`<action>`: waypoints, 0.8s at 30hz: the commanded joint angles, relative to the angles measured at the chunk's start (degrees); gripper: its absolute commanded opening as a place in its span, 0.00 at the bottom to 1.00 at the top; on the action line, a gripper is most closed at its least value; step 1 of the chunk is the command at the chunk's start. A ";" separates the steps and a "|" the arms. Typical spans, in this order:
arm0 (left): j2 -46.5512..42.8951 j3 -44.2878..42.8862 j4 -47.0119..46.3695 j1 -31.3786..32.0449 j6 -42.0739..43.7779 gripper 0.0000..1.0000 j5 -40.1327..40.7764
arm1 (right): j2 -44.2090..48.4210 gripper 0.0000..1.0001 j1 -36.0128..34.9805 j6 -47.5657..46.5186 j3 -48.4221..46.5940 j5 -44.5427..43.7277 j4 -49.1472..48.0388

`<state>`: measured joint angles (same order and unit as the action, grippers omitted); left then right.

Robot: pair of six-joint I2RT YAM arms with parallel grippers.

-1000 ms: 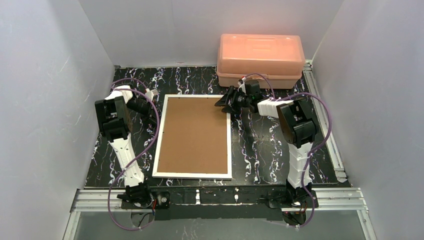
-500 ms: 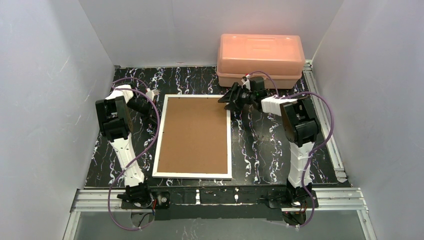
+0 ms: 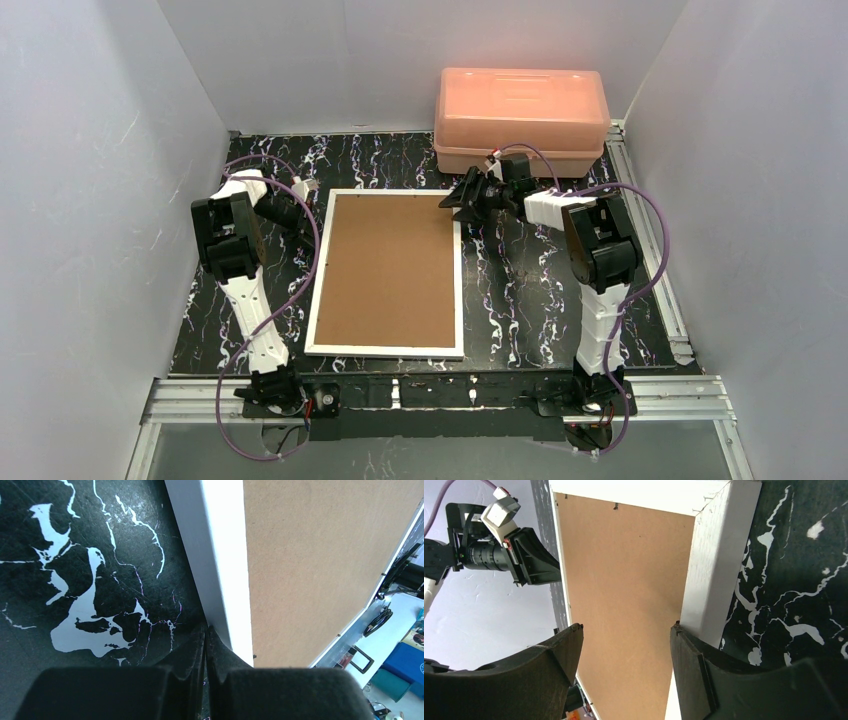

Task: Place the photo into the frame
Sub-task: Install the photo frame at the center of the board.

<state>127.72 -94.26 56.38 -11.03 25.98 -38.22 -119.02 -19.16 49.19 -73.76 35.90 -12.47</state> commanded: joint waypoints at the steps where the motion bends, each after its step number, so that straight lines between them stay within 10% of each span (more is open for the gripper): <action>1: -0.89 -0.58 1.45 0.92 1.01 0.00 0.07 | -0.41 0.72 -0.18 -3.99 -1.97 -1.71 4.95; 24: -1.19 -0.40 1.01 0.94 0.43 0.00 -0.15 | 0.66 0.76 -2.38 -3.02 -2.92 -1.62 1.62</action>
<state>127.72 -94.26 56.36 -11.03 25.96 -38.20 -119.35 -21.54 45.12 -76.34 33.23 -6.76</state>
